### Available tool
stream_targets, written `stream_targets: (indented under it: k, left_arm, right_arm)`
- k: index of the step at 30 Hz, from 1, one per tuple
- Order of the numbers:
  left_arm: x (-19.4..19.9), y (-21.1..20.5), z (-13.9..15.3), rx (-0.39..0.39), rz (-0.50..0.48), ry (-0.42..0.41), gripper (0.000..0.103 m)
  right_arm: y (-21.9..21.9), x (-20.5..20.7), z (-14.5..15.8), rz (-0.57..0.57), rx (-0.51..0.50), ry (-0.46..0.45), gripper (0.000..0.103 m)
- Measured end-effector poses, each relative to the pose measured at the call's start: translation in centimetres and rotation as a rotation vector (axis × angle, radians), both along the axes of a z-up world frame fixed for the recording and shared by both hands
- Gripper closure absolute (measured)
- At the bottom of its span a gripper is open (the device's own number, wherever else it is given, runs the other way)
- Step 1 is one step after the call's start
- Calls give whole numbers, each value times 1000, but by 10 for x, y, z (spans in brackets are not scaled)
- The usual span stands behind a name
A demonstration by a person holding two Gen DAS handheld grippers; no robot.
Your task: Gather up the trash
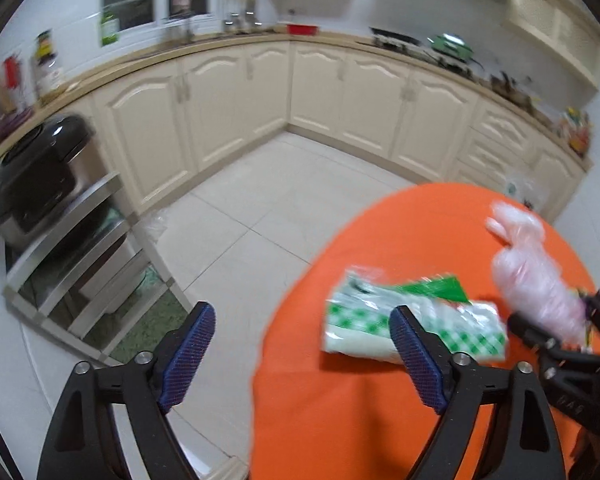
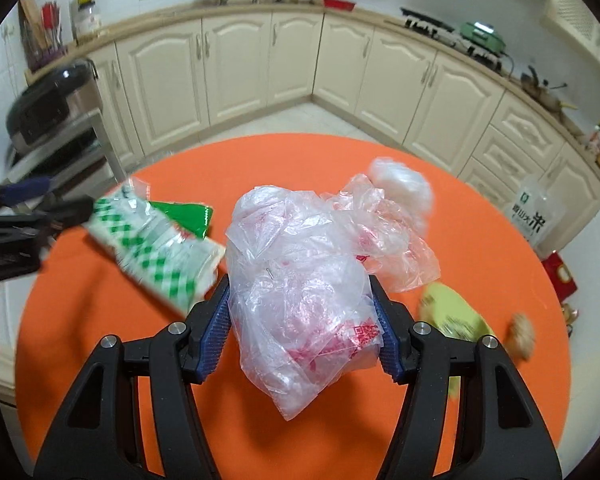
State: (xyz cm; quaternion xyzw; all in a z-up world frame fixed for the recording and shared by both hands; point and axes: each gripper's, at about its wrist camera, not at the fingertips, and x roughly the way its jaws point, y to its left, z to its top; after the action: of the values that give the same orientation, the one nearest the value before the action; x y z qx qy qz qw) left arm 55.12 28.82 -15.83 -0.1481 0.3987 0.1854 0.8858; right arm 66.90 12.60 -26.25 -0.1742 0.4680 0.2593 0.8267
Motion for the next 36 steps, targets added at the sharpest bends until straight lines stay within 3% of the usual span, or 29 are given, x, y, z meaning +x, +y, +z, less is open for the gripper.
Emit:
stream_targets:
  k: [3,7,15,17,21,24,25,27,32,36]
  left_arm:
    - [2,12,-12,-86,1,13,13]
    - [8,22,-20,-32,37,35,13]
    - [28,45,-31,-168,47,-12,15]
    - [34,49,-36,-195,27,-16,21]
    - [38,54,-41,-241,-36,-34,52]
    - [33,55,-37,-194,-33,-51,65]
    - [29,55,-34,-175,-35,-64,78]
    - [18,53,-24,-177,-45,-103,89]
    - [0,36,-8,-115,-115,-117,94]
    - [-23,-1,-1,-67,-199,-106,94]
  right_arm:
    - [15,-2,-9,41,13,40,44]
    - [33,-16,-16,96,12,60,44]
    - [45,-25,-15,135,38,84,44]
    - [46,-25,-15,138,53,97,44]
    - [46,-28,-15,144,71,105,44]
    - [47,-30,-13,148,87,110,44]
    - [47,-31,-13,144,94,112,44]
    - [46,-34,-11,135,88,98,44]
    - [30,-45,-5,99,104,85,44]
    - [2,-56,9,57,136,80,44]
